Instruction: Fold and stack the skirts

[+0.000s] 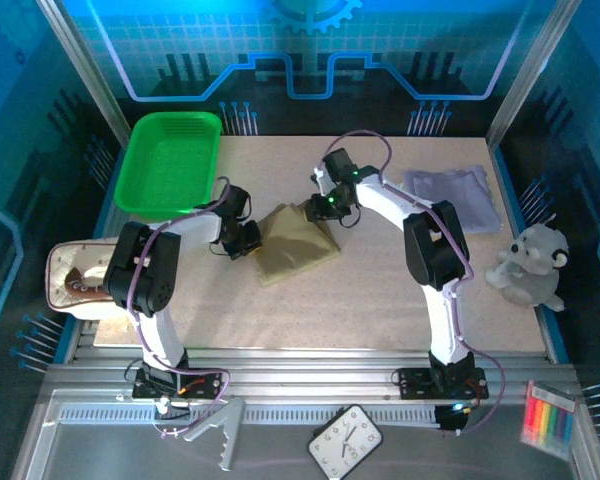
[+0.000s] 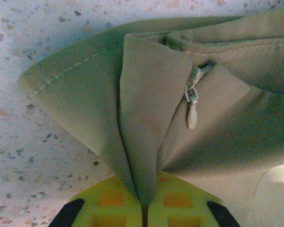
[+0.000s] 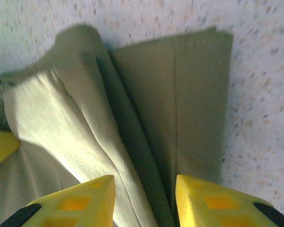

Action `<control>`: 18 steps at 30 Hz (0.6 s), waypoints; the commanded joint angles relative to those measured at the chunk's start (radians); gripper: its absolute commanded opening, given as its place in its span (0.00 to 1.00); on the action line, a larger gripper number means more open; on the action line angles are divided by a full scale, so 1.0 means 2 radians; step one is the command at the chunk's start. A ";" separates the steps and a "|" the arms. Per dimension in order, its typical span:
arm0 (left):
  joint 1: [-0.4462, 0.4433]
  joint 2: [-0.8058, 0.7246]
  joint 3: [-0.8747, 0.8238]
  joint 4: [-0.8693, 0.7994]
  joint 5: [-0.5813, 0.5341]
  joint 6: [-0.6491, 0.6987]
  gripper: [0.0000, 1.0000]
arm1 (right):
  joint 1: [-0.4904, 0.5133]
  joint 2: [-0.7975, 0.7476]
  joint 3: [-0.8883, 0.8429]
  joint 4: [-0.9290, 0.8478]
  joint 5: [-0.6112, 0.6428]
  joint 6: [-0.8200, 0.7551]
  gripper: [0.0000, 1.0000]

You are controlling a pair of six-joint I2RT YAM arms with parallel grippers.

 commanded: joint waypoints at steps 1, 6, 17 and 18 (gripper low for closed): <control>0.005 0.010 -0.011 -0.007 0.002 0.011 0.00 | 0.008 -0.010 -0.013 -0.017 -0.027 -0.004 0.34; 0.010 0.016 0.000 0.001 0.017 0.050 0.02 | 0.007 0.010 -0.047 -0.004 -0.019 0.023 0.30; 0.026 -0.028 0.051 -0.041 0.041 0.134 0.34 | 0.009 -0.132 -0.210 0.080 0.017 0.240 0.18; 0.026 -0.041 0.051 -0.046 0.033 0.126 0.36 | 0.010 -0.144 -0.210 0.075 0.035 0.237 0.22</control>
